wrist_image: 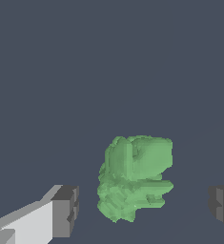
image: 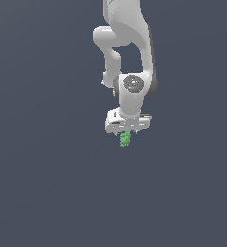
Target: Pick up the object and move it to a goal position.
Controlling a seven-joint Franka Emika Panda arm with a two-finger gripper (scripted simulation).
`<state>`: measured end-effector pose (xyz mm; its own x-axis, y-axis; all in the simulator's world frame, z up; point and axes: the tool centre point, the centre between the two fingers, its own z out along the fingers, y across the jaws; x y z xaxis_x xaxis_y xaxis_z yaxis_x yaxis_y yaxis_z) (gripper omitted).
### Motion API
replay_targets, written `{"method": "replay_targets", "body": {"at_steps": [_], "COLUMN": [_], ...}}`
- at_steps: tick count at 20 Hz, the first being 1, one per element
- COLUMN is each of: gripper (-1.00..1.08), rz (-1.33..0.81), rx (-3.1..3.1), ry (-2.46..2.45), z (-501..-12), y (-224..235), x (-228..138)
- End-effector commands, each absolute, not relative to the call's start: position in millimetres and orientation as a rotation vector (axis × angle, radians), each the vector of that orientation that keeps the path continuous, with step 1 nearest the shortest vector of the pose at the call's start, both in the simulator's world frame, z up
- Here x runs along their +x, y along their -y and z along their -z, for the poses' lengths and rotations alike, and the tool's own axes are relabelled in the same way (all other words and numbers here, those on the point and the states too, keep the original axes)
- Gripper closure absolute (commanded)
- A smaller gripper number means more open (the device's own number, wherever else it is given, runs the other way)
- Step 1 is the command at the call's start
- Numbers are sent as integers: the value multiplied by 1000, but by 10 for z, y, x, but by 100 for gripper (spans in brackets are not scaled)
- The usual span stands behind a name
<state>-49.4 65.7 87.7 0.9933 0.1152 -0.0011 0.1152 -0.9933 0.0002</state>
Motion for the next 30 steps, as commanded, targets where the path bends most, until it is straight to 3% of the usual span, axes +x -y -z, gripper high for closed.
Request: {"method": "replay_targets", "body": {"at_steps": [1, 14, 15, 30], "gripper": [-92, -92, 108, 108], "rz": [3, 1, 1, -2], "rx": [3136, 3136, 3136, 3136], "ry": [-181, -183, -183, -184], "z": [-818, -396, -396, -467], "y": [-656, -663, -663, -620], "x": [-499, -504, -504, -510]}}
